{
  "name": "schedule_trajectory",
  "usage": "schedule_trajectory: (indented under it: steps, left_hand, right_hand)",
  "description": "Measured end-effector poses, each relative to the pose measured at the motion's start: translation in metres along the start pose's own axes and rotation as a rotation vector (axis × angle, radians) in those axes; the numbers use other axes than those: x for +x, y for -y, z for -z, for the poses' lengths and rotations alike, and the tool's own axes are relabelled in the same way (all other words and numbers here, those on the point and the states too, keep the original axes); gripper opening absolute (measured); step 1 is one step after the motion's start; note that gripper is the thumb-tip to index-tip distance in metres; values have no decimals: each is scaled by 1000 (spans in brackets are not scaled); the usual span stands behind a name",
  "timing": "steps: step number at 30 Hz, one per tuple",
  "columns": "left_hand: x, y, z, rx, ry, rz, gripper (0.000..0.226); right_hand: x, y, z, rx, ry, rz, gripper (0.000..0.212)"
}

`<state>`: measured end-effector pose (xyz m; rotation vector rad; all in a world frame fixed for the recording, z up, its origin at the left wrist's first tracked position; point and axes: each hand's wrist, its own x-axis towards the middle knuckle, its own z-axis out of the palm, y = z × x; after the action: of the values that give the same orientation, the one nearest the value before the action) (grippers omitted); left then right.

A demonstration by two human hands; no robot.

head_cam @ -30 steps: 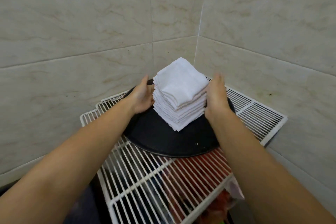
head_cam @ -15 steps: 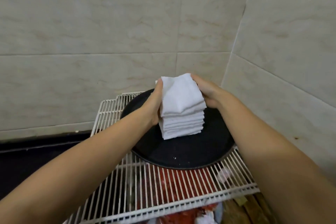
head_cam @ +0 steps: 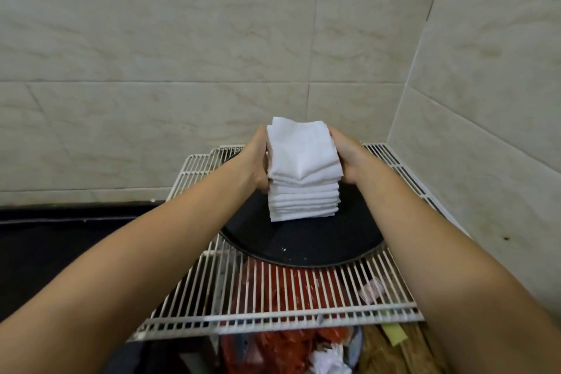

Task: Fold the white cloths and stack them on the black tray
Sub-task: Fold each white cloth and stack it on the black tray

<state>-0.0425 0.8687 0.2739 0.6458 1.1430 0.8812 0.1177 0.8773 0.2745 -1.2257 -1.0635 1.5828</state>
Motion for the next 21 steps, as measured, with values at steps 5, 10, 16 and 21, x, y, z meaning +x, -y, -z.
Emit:
schedule_trajectory:
  steps: [5,10,16,21]
  left_hand:
    - [-14,28,14,-142,-26,-55,64]
    - [-9,51,15,-169,66,-73,80]
    - [-12,32,-4,-84,81,-24,73]
    - [-8,22,-10,25,65,12,75]
  right_hand:
    - [2,-22,20,-16,-117,-16,51]
    - [-15,-44,19,31,-62,-52,57]
    - [-20,-40,16,116,-22,-33,59]
    - [-19,-39,14,173,-28,-58,60]
